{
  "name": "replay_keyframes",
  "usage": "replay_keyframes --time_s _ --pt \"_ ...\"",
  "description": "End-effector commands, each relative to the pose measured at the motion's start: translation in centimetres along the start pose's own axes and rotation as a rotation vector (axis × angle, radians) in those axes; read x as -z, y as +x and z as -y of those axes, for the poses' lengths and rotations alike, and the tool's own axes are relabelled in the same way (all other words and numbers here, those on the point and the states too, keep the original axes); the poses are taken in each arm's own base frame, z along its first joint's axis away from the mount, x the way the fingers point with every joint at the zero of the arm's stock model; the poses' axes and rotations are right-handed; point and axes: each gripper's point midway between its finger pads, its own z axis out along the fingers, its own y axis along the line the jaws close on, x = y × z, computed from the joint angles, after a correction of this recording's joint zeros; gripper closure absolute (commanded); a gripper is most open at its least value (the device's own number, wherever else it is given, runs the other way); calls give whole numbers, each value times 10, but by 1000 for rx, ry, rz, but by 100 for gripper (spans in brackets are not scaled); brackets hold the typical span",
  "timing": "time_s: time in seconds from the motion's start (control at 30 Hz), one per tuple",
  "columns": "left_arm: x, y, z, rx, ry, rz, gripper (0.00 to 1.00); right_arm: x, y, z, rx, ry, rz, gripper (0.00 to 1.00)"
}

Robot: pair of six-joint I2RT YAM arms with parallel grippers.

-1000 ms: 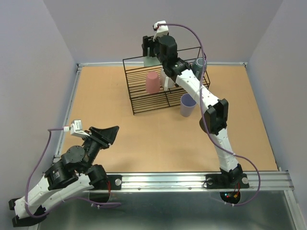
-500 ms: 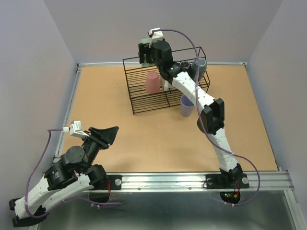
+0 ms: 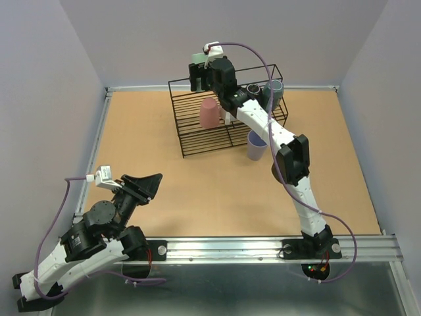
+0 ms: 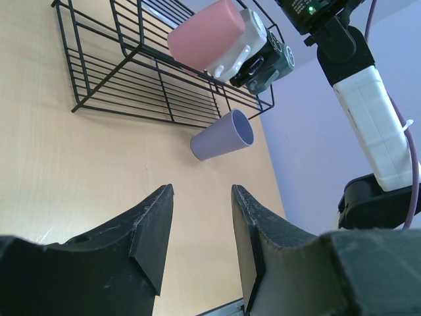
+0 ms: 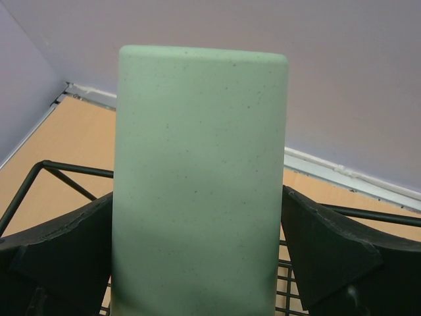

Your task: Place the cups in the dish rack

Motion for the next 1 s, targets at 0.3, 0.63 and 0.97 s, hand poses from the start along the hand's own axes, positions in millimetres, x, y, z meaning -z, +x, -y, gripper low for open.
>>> replay_keyframes --time_s 0.3,0.63,0.97 --pt "1 -7 -2 18 2 40 49 31 -52 -2 2 5 74 0" --pt "1 -8 -3 20 1 45 50 51 -78 -6 -11 -25 110 0" --pt "2 -8 -6 35 -5 50 50 90 -117 -5 -58 -33 162 0"
